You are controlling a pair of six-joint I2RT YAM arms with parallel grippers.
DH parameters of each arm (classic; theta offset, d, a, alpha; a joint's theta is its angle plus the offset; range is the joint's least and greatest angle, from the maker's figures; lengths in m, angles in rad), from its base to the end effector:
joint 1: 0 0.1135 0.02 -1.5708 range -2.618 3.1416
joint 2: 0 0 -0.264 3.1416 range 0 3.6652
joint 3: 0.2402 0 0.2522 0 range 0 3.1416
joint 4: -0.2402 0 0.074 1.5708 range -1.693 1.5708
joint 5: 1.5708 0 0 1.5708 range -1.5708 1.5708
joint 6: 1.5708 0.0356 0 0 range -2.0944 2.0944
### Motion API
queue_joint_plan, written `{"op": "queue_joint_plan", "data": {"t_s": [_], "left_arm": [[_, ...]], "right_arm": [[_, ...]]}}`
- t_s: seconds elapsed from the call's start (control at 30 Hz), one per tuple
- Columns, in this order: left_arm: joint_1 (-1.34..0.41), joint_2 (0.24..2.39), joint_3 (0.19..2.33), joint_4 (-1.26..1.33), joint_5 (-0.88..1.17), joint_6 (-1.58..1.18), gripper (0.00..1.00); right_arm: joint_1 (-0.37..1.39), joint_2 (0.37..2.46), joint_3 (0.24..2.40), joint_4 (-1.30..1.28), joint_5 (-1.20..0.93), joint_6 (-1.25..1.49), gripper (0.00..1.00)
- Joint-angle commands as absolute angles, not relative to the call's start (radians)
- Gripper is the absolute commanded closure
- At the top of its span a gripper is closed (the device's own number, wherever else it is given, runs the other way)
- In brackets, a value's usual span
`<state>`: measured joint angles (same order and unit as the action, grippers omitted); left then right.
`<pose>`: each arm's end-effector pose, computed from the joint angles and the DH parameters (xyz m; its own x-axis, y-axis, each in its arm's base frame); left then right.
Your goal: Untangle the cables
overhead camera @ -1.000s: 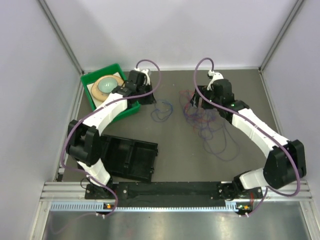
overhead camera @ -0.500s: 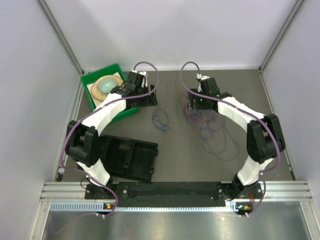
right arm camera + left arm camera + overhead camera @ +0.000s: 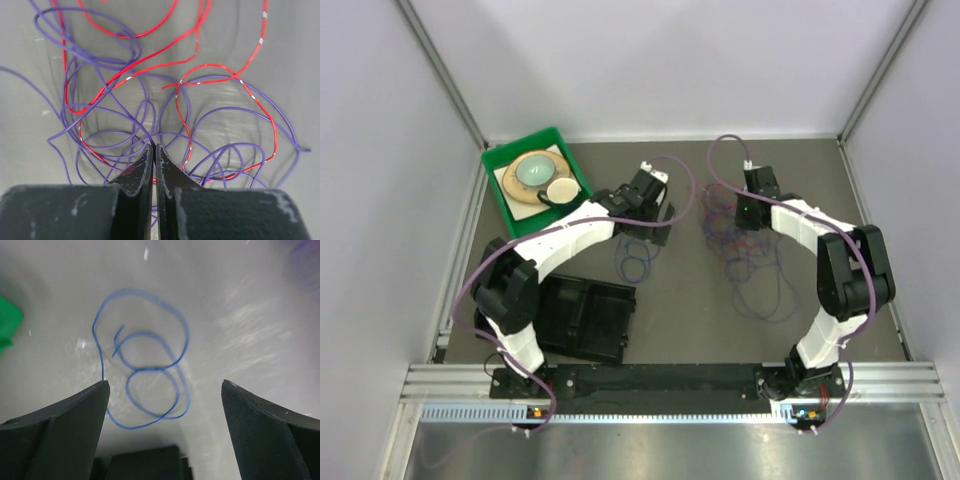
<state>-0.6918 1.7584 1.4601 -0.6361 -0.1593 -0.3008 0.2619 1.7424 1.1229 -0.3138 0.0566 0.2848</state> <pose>0.3008 -0.2418 0.2704 -0.7566 0.2469 -0.6054 0.3487 0.9356 -0.0542 0.3526 0.0924 0.1922 -0.8084 0.0737 -0.5840 0.0012 0.9923 0.1236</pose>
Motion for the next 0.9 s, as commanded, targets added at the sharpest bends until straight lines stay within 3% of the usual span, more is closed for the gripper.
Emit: {"op": "queue_joint_plan", "data": {"t_s": [0.0, 0.4, 0.57, 0.87], "left_arm": [[-0.719, 1.796, 1.402, -0.681, -0.307, -0.273, 0.02], [-0.744, 1.927, 1.327, -0.660, -0.279, -0.432, 0.02], [-0.738, 1.960, 1.312, -0.608, -0.256, -0.489, 0.07], [-0.742, 1.665, 1.354, -0.689, -0.316, -0.448, 0.01]], "right_arm": [[0.230, 1.657, 1.097, -0.261, 0.069, 0.296, 1.00], [0.229, 1.640, 1.089, -0.245, 0.008, 0.304, 1.00], [0.229, 1.634, 1.083, -0.249, 0.003, 0.308, 1.00], [0.229, 1.577, 1.042, -0.244, -0.021, 0.310, 1.00]]}}
